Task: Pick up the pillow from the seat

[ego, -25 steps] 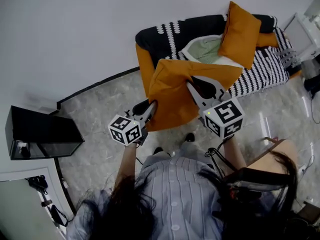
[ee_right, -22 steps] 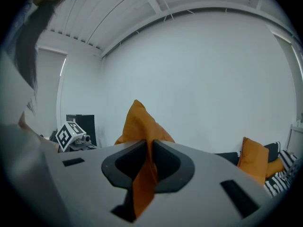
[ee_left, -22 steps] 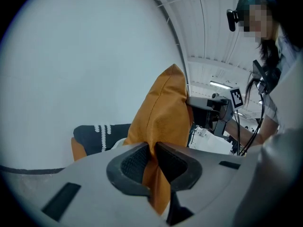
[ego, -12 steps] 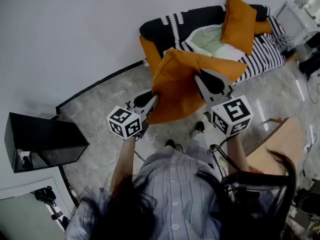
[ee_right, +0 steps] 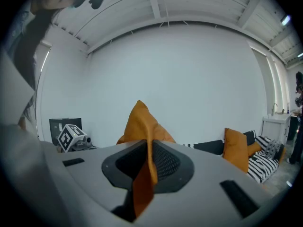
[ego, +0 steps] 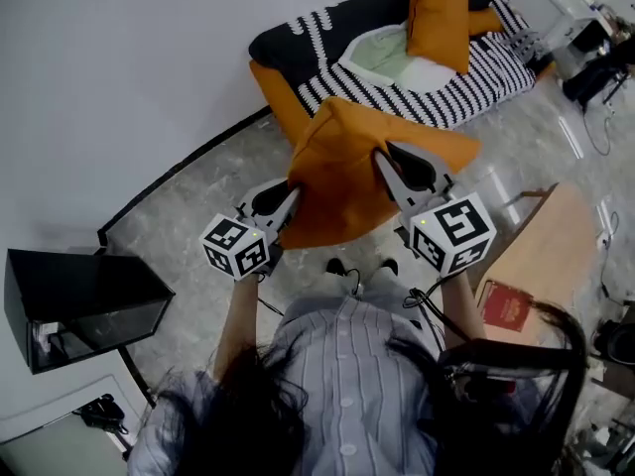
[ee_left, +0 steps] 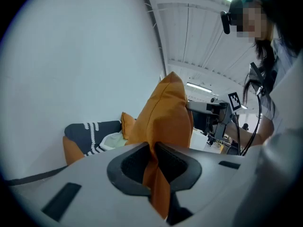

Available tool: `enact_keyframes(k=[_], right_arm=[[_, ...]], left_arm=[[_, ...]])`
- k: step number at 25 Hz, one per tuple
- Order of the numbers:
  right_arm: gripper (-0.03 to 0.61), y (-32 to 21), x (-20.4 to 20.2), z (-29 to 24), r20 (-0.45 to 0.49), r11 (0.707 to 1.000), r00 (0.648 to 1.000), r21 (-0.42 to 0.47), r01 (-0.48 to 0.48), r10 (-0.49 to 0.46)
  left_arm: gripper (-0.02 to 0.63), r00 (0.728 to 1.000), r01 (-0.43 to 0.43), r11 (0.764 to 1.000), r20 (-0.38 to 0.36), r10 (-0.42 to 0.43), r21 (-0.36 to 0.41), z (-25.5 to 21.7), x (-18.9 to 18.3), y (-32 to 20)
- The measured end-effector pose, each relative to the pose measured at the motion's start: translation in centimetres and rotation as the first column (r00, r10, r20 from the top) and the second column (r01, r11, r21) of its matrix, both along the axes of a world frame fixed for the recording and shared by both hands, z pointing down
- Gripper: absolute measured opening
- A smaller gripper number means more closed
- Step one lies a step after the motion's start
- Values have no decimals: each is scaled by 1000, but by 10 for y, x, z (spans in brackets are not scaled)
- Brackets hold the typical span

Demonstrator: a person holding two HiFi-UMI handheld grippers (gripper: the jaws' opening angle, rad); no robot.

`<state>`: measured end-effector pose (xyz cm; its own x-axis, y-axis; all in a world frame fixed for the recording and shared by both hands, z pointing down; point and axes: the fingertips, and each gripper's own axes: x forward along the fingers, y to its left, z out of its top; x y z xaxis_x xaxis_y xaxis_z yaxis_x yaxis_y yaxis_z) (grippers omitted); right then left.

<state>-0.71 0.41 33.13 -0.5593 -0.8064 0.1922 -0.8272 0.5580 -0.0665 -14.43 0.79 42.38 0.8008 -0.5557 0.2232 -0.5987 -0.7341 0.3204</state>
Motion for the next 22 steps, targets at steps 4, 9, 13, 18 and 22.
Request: enact_keyframes(k=[4, 9, 13, 18, 22], right_arm=[[52, 24, 18, -5, 6, 1000, 1000, 8, -24, 24], [52, 55, 41, -15, -1, 999, 1000, 15, -31, 31], [52, 76, 63, -20, 7, 999, 1000, 23, -22, 22], [51, 102, 78, -24, 6, 999, 1000, 31, -6, 6], [48, 121, 88, -23, 8, 1000, 1000, 30, 6, -6]], left_arm=[[60, 1000, -31, 999, 2, 31, 7, -4, 19, 19], [60, 999, -54, 998, 5, 54, 12, -12, 44, 51], [60, 999, -43, 999, 4, 43, 18, -14, 67, 77], [58, 1000, -26, 999, 1, 26, 21, -17, 82, 105], [58, 1000, -7, 1000, 3, 7, 25, -17, 92, 124]])
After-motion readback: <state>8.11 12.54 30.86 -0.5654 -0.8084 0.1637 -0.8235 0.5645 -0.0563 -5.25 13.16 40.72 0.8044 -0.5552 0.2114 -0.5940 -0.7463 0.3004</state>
